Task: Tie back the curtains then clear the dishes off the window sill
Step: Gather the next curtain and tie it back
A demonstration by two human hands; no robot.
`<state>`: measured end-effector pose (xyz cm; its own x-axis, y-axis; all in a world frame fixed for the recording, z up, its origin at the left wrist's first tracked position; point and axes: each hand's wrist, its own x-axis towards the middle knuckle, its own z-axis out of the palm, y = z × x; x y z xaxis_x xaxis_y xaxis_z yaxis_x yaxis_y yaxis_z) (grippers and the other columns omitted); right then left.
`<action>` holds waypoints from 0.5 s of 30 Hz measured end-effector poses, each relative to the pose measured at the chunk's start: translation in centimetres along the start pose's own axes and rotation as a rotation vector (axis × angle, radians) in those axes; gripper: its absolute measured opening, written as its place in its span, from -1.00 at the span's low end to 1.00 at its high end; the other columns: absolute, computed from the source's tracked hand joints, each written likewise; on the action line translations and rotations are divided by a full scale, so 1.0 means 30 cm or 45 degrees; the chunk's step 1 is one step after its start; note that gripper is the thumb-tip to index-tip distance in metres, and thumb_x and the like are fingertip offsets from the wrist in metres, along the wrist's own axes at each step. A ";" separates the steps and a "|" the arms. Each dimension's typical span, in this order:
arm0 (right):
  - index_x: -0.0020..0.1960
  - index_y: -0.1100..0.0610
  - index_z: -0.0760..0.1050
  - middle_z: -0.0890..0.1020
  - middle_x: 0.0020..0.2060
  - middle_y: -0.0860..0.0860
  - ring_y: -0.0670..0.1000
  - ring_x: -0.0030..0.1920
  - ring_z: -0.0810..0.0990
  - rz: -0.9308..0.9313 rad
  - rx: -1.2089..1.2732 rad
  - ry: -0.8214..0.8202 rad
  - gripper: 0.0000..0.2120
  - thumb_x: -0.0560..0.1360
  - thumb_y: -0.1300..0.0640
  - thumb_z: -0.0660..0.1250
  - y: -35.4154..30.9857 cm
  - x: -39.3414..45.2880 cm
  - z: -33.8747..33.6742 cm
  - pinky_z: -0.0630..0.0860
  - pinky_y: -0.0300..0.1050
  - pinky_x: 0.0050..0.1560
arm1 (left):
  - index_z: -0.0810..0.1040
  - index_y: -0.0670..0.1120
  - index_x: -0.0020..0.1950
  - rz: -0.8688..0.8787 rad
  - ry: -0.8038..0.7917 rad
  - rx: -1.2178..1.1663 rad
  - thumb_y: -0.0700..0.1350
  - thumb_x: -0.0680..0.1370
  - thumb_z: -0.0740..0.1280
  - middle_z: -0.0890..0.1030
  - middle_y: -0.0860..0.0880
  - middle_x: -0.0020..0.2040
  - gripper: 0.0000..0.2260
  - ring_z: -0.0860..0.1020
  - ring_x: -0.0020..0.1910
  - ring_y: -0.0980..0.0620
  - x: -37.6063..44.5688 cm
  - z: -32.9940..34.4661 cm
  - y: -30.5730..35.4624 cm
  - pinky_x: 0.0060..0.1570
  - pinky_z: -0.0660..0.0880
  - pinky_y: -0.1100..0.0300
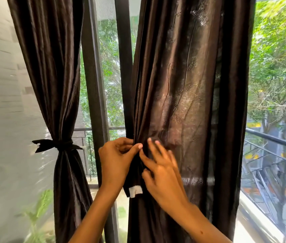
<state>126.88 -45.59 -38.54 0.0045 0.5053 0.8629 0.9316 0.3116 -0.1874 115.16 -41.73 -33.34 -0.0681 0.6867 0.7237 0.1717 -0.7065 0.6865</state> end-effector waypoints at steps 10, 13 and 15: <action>0.45 0.01 0.21 0.50 0.25 0.02 -0.02 0.30 0.45 0.731 1.135 0.255 -0.26 0.37 0.22 0.49 0.160 0.092 -0.021 0.42 -0.27 0.21 | 0.45 0.02 -0.13 0.036 0.058 -0.004 -0.25 0.34 0.54 0.65 0.03 -0.33 -0.67 0.62 -0.33 0.20 -0.025 0.026 -0.028 -0.26 0.54 0.34; 0.37 0.00 0.36 0.38 0.34 -0.11 -0.12 0.42 0.31 0.666 0.838 0.391 -0.32 0.31 0.00 0.52 0.170 0.081 -0.002 0.30 -0.30 0.35 | 0.42 0.03 -0.14 0.074 0.049 0.020 -0.26 0.34 0.54 0.65 0.05 -0.33 -0.66 0.62 -0.32 0.23 -0.032 0.021 -0.024 -0.24 0.53 0.37; 0.50 -0.03 0.18 0.14 0.47 -0.14 -0.17 0.49 0.11 0.675 0.794 0.327 -0.05 0.22 -0.21 0.50 0.166 0.079 0.001 0.14 -0.23 0.44 | 0.42 0.04 -0.14 0.095 0.052 0.045 -0.25 0.34 0.54 0.65 0.07 -0.33 -0.66 0.62 -0.32 0.24 -0.033 0.019 -0.026 -0.23 0.54 0.35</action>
<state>131.51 -42.82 -37.44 0.5351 0.5347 0.6540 0.4132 0.5095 -0.7547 115.67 -41.77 -34.63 -0.0938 0.6243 0.7756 0.2123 -0.7486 0.6282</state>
